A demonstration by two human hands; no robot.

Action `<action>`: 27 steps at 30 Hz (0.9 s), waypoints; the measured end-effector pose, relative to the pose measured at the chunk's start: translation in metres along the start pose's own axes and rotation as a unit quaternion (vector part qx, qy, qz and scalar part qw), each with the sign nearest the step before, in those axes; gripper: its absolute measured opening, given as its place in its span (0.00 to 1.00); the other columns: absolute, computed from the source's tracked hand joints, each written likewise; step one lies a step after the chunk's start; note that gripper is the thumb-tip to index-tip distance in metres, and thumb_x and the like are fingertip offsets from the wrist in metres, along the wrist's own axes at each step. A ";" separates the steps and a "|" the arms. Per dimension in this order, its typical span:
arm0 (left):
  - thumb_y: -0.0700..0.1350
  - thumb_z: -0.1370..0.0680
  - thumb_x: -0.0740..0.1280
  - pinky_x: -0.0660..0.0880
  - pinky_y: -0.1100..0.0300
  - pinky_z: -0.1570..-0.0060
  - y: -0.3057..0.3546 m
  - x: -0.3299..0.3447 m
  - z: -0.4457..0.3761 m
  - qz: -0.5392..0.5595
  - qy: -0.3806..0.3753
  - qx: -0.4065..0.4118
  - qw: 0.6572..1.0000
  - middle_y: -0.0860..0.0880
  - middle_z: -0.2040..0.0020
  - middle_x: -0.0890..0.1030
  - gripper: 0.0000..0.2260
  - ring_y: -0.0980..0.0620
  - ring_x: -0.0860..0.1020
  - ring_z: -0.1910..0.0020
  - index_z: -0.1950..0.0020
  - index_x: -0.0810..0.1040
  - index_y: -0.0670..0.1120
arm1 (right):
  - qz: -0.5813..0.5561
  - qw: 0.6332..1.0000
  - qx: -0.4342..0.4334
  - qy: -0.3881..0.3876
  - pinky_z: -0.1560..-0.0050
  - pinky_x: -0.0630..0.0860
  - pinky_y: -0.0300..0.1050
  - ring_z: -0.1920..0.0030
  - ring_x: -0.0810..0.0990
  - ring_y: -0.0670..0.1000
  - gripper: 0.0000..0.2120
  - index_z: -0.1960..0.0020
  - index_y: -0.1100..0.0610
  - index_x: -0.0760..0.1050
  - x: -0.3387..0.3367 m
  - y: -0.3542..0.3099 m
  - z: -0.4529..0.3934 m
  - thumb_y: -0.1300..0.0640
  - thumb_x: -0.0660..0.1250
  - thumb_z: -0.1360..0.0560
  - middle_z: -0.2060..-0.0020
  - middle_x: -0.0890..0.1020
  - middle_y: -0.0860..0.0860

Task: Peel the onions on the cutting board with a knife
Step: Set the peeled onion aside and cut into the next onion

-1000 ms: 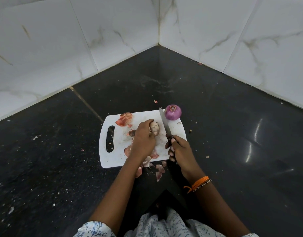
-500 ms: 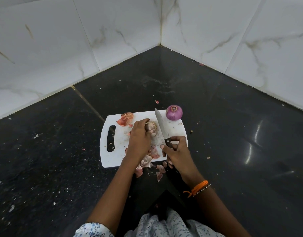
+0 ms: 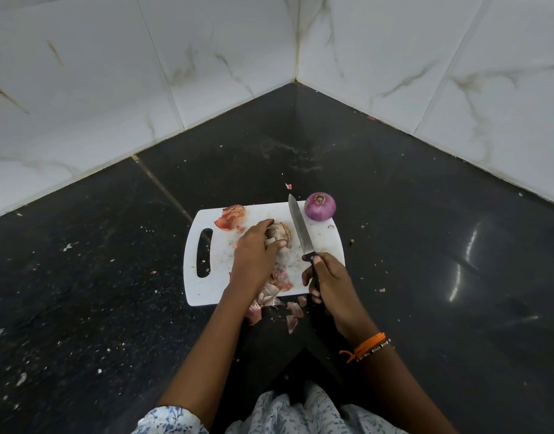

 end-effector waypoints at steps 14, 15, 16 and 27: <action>0.44 0.22 0.66 0.65 0.54 0.33 -0.001 0.001 -0.001 0.005 0.007 -0.001 1.000 0.45 0.32 0.74 0.20 0.46 0.71 0.33 0.30 0.70 0.45 | 0.323 0.940 -0.107 0.030 0.62 0.74 0.53 0.63 0.75 0.53 0.09 0.40 0.57 0.67 0.010 -0.025 0.005 0.58 0.53 0.18 0.62 0.76 0.53; 0.44 0.22 0.66 0.65 0.54 0.33 -0.001 0.001 -0.001 0.001 0.008 -0.001 1.000 0.45 0.32 0.74 0.20 0.46 0.71 0.34 0.30 0.70 0.45 | 0.325 0.940 -0.103 0.035 0.62 0.74 0.52 0.63 0.75 0.53 0.10 0.39 0.58 0.67 0.010 -0.025 0.005 0.58 0.52 0.18 0.61 0.76 0.53; 0.44 0.22 0.66 0.65 0.55 0.33 -0.001 0.002 -0.001 -0.002 0.008 0.000 1.000 0.45 0.32 0.74 0.20 0.46 0.71 0.33 0.30 0.70 0.45 | 0.326 0.939 -0.099 0.041 0.62 0.73 0.52 0.63 0.75 0.53 0.10 0.39 0.58 0.67 0.010 -0.026 0.005 0.58 0.52 0.18 0.61 0.76 0.53; 0.43 0.22 0.66 0.65 0.54 0.33 0.000 0.003 -0.001 0.004 0.009 0.008 1.000 0.44 0.33 0.74 0.21 0.45 0.71 0.34 0.30 0.70 0.43 | 0.425 0.898 -0.100 0.058 0.61 0.75 0.49 0.61 0.77 0.53 0.10 0.38 0.57 0.65 0.016 -0.033 0.013 0.60 0.54 0.19 0.56 0.78 0.53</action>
Point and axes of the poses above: each hand's wrist, its own z-axis away from the middle knuckle, its own x-axis out of the palm, y = z × x, the point moved 9 cm from there along -z, towards the middle knuckle
